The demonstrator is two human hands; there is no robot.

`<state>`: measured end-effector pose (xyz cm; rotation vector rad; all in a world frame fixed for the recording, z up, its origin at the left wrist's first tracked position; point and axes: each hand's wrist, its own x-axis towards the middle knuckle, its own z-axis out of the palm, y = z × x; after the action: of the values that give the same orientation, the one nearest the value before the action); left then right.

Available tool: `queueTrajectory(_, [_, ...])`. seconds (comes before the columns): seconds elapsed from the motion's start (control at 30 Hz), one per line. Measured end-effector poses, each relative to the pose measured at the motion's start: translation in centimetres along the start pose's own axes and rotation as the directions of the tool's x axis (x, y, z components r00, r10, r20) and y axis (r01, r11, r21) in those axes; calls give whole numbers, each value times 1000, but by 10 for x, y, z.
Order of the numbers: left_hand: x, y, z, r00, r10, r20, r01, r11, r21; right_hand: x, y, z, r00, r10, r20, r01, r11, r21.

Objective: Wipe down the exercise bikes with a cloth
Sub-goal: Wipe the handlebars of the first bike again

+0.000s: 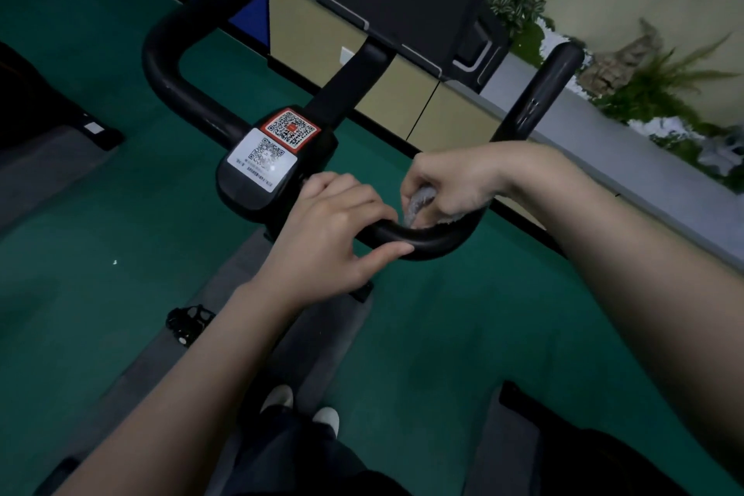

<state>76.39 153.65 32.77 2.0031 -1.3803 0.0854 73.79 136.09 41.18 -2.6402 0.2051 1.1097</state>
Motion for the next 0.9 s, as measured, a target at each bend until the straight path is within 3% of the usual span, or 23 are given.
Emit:
queueTrajectory(0.13, [0,-3,0,1000,11,-11,-11,1000,-1,2,2,-8,993,90,-75,-92,995,-32])
queueTrajectory(0.27, [-1,-4,3,1000,17,-26,-16,1000,10,-5,2,-4,994,74,-79,-78,996,-46])
queueTrajectory(0.33, [-1,-4,4,999,18,-35,-18,1000,17,-12,7,3,976,56,-211,-70,996,-60])
queueTrajectory(0.4, [0,-4,4,999,21,-40,-20,1000,22,-19,16,19,858,15,-513,-43,998,-44])
queueTrajectory(0.47, [0,-4,5,999,21,-39,-19,999,31,-26,18,50,601,-2,-799,4,1000,0])
queueTrajectory(0.53, [0,-4,6,999,24,-42,-22,999,39,-28,12,84,367,59,-928,64,994,88])
queueTrajectory(0.57, [0,-4,6,999,27,-42,-25,999,42,-27,9,96,296,94,-950,98,987,128])
queueTrajectory(0.63, [1,-4,6,999,34,-41,-32,998,48,-23,9,106,229,115,-967,123,982,146])
queueTrajectory(0.8, [0,-4,5,999,35,-16,-34,998,60,-14,39,75,189,142,-972,67,985,157])
queueTrajectory(0.9, [1,-2,4,1000,15,-2,-15,998,58,-11,45,71,116,226,-967,181,953,245])
